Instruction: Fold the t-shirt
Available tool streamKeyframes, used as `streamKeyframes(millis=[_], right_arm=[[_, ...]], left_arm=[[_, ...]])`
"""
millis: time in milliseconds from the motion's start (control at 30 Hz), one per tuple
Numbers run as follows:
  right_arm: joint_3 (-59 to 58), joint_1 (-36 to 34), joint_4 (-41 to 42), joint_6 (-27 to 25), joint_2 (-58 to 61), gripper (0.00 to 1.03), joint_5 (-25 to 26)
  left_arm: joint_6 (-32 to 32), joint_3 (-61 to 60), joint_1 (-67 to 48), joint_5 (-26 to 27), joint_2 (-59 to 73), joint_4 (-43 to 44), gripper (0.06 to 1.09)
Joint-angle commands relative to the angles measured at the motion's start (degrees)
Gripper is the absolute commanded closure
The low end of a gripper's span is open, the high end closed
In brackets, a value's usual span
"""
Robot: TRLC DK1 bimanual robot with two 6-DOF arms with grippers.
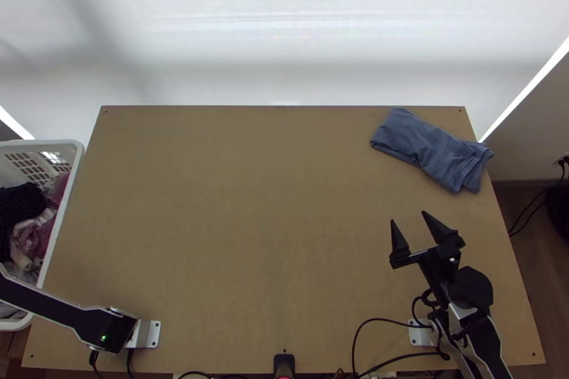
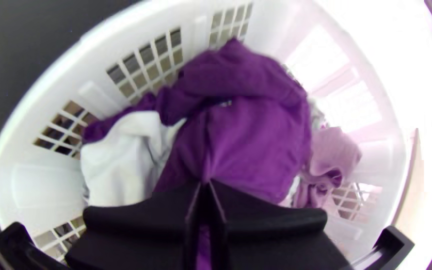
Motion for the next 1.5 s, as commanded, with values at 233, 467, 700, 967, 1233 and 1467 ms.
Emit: streamKeyframes(millis=[233,467,700,967,1233,1467], right_arm=[[-0.6,0.6,0.8,0.2,-0.1,0.04,0.4],[-0.6,0.6,0.8,0.2,-0.2,0.04,0.4],[-0.6,0.6,0.8,0.2,-0.2,0.04,0.4],[-0.6,0.6,0.8,0.2,-0.2,0.04,0.4],[-0.6,0.6,0.8,0.2,-0.2,0.04,0.4],[-0.6,0.6,0.8,0.2,-0.2,0.04,0.4]], left_arm=[[-7.4,0.8,-3.4,8.8,-24.3,0.4,1.05],[-9.7,0.4,-8.7,9.7,-35.5,0.0,1.05],[-11.2,0.3,-18.6,10.1,-45.2,-4.5,1.05],[-13.5,-6.0,-38.2,9.1,-55.0,-10.3,1.05],[-17.4,-25.9,-72.3,0.6,-66.2,-9.9,1.05],[-22.3,-49.3,-99.0,-13.1,-71.1,4.0,1.05]])
